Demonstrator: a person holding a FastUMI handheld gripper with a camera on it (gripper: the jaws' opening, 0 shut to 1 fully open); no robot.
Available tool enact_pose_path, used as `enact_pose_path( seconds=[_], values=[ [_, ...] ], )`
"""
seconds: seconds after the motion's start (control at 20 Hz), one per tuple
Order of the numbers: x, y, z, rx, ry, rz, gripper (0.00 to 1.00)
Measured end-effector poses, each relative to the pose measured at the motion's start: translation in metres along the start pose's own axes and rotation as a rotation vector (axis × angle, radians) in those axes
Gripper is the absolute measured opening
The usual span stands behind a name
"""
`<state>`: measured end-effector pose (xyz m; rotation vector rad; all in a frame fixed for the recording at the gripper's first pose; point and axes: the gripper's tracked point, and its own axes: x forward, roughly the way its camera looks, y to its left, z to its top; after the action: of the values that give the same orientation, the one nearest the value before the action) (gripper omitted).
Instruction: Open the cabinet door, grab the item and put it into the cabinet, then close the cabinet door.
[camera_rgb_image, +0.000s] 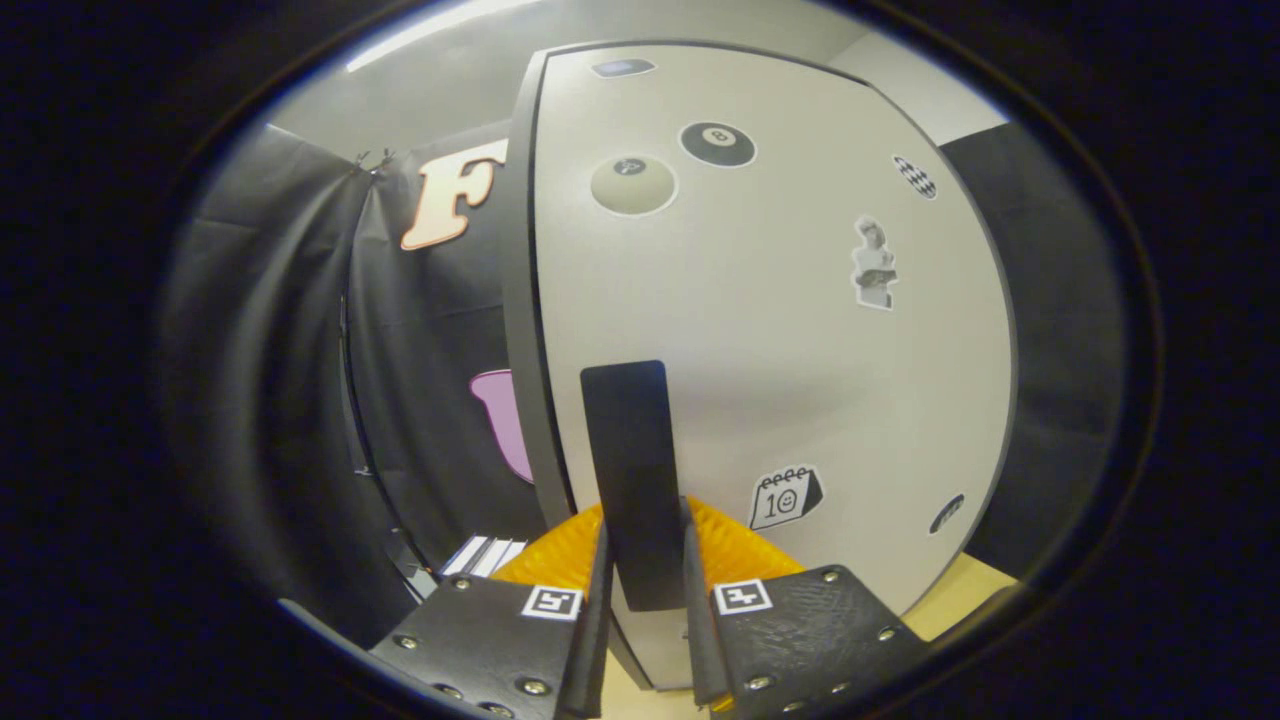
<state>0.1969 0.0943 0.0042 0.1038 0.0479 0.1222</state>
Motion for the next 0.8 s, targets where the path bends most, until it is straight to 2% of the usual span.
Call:
enact_pose_path(
  seconds=[0.1,0.5,0.8],
  values=[
    [-0.003,-0.001,0.0,-0.021,0.0,-0.006,0.25],
    [-0.039,-0.013,0.001,-0.028,-0.005,-0.047,0.25],
    [-0.094,-0.035,0.003,-0.003,0.015,-0.07,0.24]
  ],
)
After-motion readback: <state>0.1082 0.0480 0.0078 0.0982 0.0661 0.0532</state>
